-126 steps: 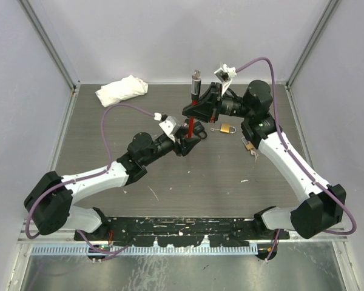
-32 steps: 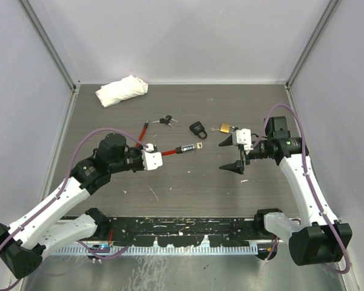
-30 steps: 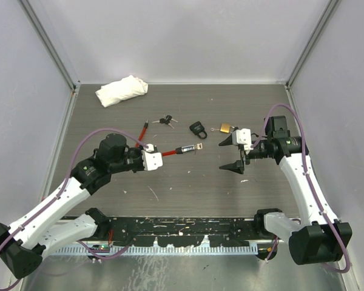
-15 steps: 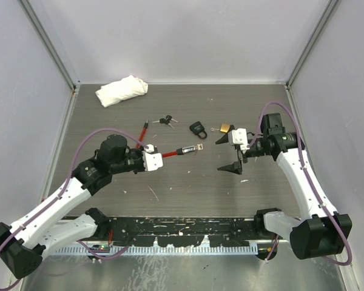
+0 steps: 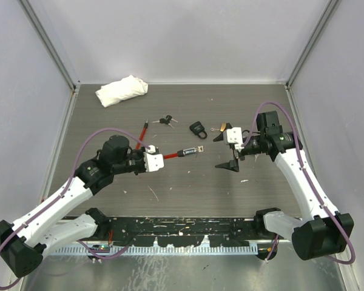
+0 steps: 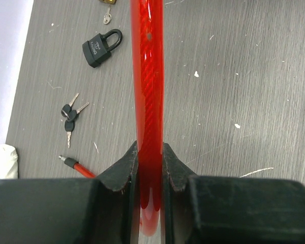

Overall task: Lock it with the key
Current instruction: Adjust the key in the lock.

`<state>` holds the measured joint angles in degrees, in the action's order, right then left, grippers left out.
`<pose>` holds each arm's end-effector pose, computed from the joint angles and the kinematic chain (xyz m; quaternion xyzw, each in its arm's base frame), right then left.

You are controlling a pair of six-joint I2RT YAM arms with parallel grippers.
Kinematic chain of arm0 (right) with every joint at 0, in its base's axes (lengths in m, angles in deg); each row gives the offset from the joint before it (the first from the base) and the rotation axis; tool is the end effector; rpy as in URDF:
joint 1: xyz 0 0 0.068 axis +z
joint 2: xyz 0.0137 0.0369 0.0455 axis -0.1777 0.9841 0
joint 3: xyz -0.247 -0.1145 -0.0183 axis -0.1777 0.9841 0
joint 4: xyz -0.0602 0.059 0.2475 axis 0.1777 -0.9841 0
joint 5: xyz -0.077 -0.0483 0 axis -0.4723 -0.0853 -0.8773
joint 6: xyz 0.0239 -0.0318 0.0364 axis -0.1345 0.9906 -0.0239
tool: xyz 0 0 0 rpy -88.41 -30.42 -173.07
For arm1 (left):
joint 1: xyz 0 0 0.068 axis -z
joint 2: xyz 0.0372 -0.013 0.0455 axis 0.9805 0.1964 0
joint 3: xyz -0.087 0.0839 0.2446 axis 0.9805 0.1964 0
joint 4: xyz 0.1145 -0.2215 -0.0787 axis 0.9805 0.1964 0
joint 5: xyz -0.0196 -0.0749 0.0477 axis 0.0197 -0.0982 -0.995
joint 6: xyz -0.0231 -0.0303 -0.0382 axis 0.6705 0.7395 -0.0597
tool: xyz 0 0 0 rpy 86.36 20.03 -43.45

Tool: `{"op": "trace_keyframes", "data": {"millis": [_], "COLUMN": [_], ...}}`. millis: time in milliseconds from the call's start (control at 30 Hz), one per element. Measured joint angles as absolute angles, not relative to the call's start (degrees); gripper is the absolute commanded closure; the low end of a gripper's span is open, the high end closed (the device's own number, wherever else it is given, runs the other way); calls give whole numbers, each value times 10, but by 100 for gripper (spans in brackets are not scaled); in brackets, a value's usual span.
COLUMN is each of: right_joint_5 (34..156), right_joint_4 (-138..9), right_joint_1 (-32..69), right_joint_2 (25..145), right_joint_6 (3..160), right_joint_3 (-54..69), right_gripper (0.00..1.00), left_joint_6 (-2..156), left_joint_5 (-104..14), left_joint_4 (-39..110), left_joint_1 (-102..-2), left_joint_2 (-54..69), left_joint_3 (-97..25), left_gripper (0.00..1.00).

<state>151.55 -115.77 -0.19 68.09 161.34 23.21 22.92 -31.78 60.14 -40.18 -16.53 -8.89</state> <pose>0.1949 0.0671 0.3203 -0.6540 0.5008 0.3037 0.4788 0.1477 -0.1343 0.2996 0.6214 0.5823 -0.1444 0.5039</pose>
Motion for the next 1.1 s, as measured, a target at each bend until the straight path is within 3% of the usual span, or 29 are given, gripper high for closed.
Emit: {"op": "trace_keyframes", "data": {"millis": [667, 1100], "right_joint_5": [1513, 1511], "right_joint_4": [-1159, -1115], "right_joint_1": [4, 53], "right_joint_2": [670, 687], "right_joint_6": [1611, 1563], "right_joint_3": [207, 193], "right_gripper": [5, 19], "left_joint_6": [230, 231], "left_joint_5": [-311, -307], "left_joint_4": [601, 601], "left_joint_1": [-402, -402], "left_joint_2": [-159, -150], "left_joint_3": [-87, -87], "left_gripper": [100, 100]}}
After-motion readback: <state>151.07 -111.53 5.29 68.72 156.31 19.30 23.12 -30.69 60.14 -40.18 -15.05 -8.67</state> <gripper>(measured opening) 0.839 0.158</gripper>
